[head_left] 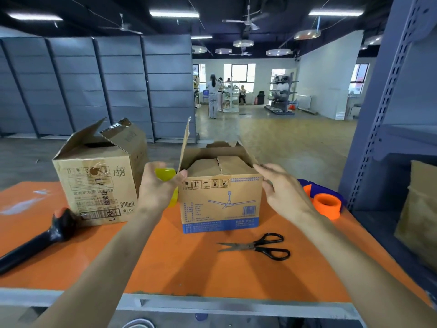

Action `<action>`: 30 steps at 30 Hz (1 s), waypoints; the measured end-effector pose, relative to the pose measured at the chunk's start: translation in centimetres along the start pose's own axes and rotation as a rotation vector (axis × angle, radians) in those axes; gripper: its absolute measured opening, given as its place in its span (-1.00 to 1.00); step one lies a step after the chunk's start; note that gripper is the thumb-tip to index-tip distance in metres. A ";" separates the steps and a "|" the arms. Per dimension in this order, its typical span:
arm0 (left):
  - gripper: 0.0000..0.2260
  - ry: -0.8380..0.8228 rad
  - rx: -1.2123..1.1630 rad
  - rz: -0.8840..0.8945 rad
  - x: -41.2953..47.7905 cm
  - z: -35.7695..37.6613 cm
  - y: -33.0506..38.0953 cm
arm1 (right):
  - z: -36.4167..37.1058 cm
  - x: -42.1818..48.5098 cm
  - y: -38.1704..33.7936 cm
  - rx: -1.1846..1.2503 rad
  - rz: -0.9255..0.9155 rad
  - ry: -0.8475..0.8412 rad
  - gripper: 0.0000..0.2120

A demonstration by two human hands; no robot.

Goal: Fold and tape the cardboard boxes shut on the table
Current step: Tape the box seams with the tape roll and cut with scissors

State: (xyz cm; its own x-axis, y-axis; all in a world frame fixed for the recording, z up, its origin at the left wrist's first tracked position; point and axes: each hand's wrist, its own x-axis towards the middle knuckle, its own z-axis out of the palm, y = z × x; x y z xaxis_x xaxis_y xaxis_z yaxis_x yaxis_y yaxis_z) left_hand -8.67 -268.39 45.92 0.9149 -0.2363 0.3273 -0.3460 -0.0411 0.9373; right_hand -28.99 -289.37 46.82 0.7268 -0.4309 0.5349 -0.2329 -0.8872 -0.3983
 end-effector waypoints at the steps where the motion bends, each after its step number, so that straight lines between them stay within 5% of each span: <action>1: -0.52 -0.004 -0.015 -0.009 0.1 0.0 0.0 | -0.1 0.1 0.0 0.022 0.013 0.010 -0.57; 10: -0.56 -0.033 -0.062 -0.007 0.1 0.1 -0.3 | 0.6 0.5 -0.9 -0.077 0.003 0.135 -0.74; 30: -0.52 0.000 0.034 0.040 -0.7 -0.8 -0.1 | -0.4 -1.0 -2.5 -0.339 0.043 0.112 -0.58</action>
State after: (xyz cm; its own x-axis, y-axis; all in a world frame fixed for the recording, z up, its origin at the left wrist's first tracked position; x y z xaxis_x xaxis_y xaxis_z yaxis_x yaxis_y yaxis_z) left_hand -9.14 -267.41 45.68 0.9002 -0.2383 0.3644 -0.3891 -0.0646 0.9189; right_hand -29.37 -286.79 47.61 0.6408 -0.4681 0.6086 -0.4768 -0.8639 -0.1625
